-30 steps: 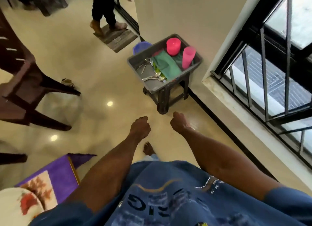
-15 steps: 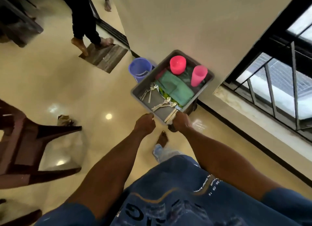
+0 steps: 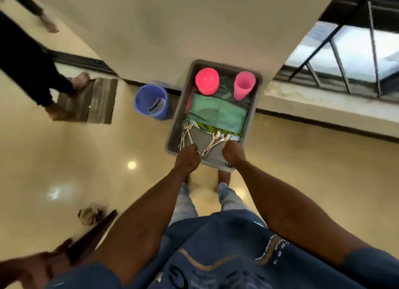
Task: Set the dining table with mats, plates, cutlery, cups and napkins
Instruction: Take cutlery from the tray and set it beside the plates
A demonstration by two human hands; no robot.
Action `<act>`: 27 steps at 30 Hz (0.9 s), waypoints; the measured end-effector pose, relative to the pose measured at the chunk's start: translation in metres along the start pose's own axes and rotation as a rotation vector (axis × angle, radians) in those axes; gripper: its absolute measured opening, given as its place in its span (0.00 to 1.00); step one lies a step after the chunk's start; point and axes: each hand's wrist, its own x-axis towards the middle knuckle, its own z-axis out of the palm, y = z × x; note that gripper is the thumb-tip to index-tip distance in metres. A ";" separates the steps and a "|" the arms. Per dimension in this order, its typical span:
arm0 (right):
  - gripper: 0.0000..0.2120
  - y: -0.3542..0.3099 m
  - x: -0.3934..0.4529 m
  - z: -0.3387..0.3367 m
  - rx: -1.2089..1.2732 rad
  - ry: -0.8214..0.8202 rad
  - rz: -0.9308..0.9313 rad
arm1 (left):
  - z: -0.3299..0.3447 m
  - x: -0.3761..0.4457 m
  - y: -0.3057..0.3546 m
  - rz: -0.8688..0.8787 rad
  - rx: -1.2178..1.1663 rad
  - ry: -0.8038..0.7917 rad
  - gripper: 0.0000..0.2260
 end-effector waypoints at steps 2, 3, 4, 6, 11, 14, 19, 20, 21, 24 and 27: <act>0.10 0.001 0.004 0.010 0.042 0.037 0.084 | -0.002 0.013 -0.008 0.035 0.010 -0.053 0.08; 0.10 0.000 0.005 0.015 0.067 0.056 0.132 | -0.004 0.020 -0.012 0.054 0.005 -0.081 0.08; 0.10 0.000 0.009 0.024 0.097 0.080 0.176 | -0.005 0.028 -0.019 0.074 -0.002 -0.108 0.08; 0.10 -0.001 0.016 0.041 0.154 0.104 0.255 | -0.006 0.042 -0.032 0.100 -0.013 -0.153 0.09; 0.07 -0.003 0.048 0.091 0.400 0.119 0.393 | -0.002 0.082 -0.056 0.099 -0.040 -0.205 0.10; 0.10 -0.005 0.070 0.118 0.476 0.184 0.484 | 0.012 0.105 -0.065 0.109 -0.044 -0.206 0.08; 0.24 -0.007 0.104 0.137 0.542 0.339 0.567 | 0.035 0.132 -0.075 0.169 -0.021 -0.163 0.10; 0.28 -0.007 0.112 0.140 0.544 0.361 0.582 | 0.038 0.135 -0.077 0.185 -0.031 -0.148 0.10; 0.32 -0.009 0.117 0.142 0.540 0.381 0.603 | 0.041 0.138 -0.078 0.194 -0.041 -0.132 0.09; 0.38 -0.011 0.136 0.152 0.478 0.445 0.691 | 0.048 0.147 -0.082 0.204 -0.083 -0.081 0.08; 0.30 -0.014 0.141 0.156 0.378 0.491 0.678 | 0.054 0.153 -0.088 0.192 -0.110 -0.053 0.08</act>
